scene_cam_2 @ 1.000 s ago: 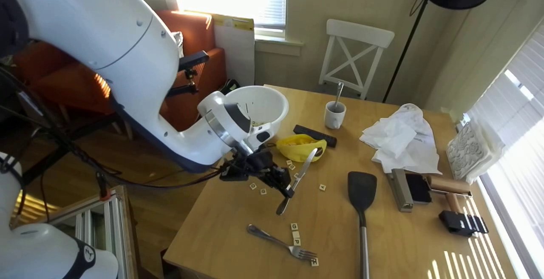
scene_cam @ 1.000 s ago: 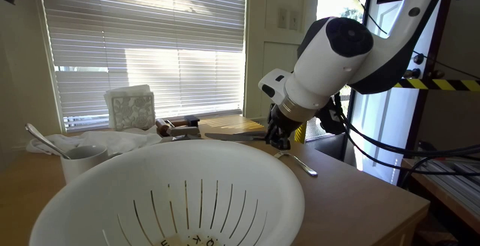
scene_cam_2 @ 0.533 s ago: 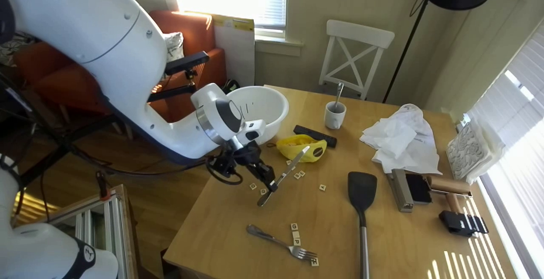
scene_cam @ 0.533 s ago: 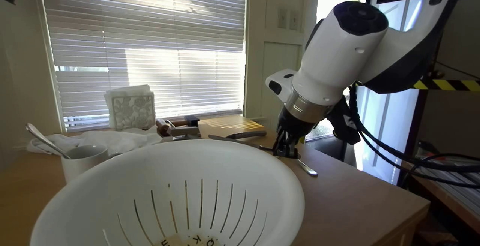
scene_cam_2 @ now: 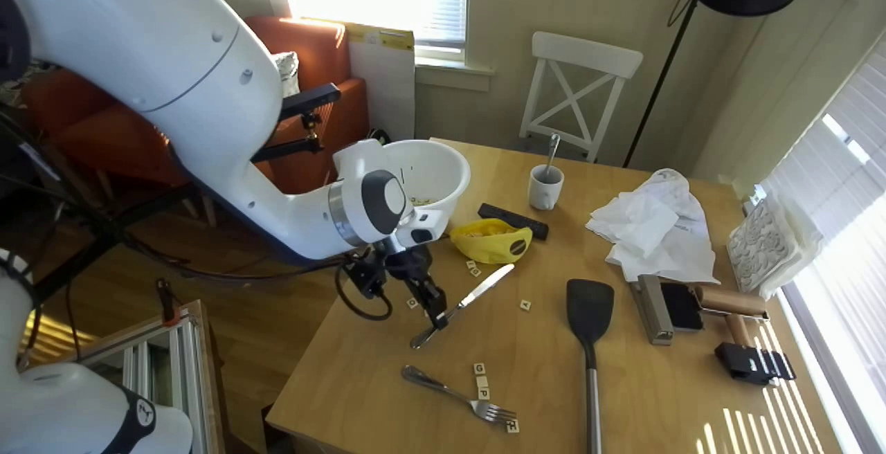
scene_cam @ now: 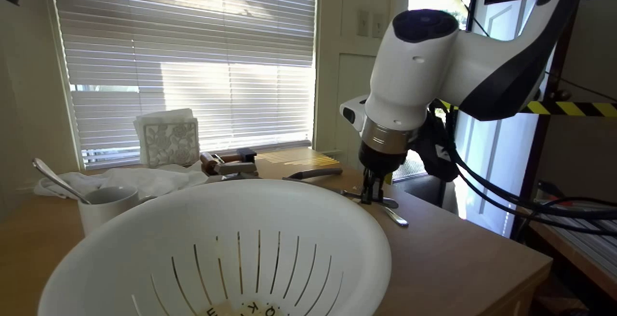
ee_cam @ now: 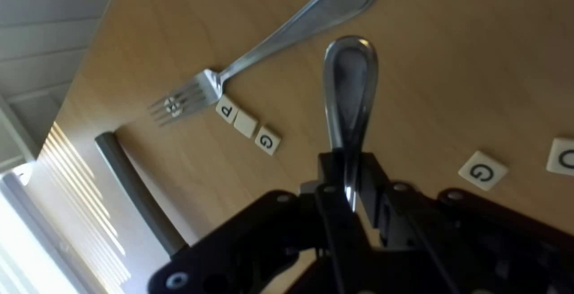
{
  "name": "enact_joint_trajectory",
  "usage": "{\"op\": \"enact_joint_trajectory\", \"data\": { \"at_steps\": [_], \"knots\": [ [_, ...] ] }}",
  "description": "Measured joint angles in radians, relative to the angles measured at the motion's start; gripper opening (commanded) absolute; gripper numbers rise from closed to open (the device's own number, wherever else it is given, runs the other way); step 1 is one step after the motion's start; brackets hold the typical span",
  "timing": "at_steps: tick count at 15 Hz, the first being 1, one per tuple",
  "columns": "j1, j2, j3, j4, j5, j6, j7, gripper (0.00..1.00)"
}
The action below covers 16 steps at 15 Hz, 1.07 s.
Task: Move the knife on the table
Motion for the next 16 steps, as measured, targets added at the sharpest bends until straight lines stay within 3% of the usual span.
{"op": "enact_joint_trajectory", "data": {
  "at_steps": [4,9,13,16],
  "knots": [
    [-0.090,0.020,0.001,0.022,0.279,0.020,-0.162,0.04],
    [-0.155,0.034,0.006,0.016,0.646,0.101,-0.330,0.04],
    [-0.125,0.041,-0.003,0.012,0.953,0.192,-0.399,0.04],
    [-0.038,0.041,-0.067,0.010,1.070,0.284,-0.374,0.04]
  ]
}}
